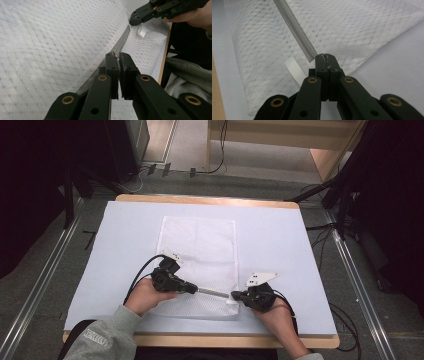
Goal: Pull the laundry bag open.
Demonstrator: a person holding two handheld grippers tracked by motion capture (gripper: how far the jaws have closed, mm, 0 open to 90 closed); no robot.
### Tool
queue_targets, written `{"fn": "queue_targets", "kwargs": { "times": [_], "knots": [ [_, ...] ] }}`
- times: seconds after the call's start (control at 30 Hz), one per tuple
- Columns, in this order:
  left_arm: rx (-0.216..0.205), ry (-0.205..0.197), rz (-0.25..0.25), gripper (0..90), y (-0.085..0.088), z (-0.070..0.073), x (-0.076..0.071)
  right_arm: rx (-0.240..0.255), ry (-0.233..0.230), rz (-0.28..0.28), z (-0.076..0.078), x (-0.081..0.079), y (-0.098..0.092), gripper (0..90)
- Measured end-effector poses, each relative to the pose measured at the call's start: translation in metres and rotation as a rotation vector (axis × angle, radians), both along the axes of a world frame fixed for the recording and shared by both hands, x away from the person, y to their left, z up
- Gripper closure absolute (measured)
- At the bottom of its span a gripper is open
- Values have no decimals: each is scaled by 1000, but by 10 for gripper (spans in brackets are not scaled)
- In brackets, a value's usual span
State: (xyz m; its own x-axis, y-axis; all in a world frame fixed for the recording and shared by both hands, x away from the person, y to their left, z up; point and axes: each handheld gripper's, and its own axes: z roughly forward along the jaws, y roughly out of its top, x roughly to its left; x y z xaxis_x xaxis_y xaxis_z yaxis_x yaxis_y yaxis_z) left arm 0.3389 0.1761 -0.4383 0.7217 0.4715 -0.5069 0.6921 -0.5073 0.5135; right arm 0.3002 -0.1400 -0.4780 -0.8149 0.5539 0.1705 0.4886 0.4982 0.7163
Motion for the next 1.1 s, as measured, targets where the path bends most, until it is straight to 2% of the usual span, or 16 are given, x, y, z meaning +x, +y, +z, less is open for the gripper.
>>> {"fn": "queue_targets", "kwargs": {
  "times": [0.43,0.87,1.1],
  "knots": [
    [-8,10,11,879,16,2,-3,-1,0,-2,0,0,0,900],
    [4,15,14,879,24,3,-5,-2,-1,0,0,0,0,900],
    [3,15,28,879,34,4,-5,2,-1,1,0,0,0,900]
  ]
}}
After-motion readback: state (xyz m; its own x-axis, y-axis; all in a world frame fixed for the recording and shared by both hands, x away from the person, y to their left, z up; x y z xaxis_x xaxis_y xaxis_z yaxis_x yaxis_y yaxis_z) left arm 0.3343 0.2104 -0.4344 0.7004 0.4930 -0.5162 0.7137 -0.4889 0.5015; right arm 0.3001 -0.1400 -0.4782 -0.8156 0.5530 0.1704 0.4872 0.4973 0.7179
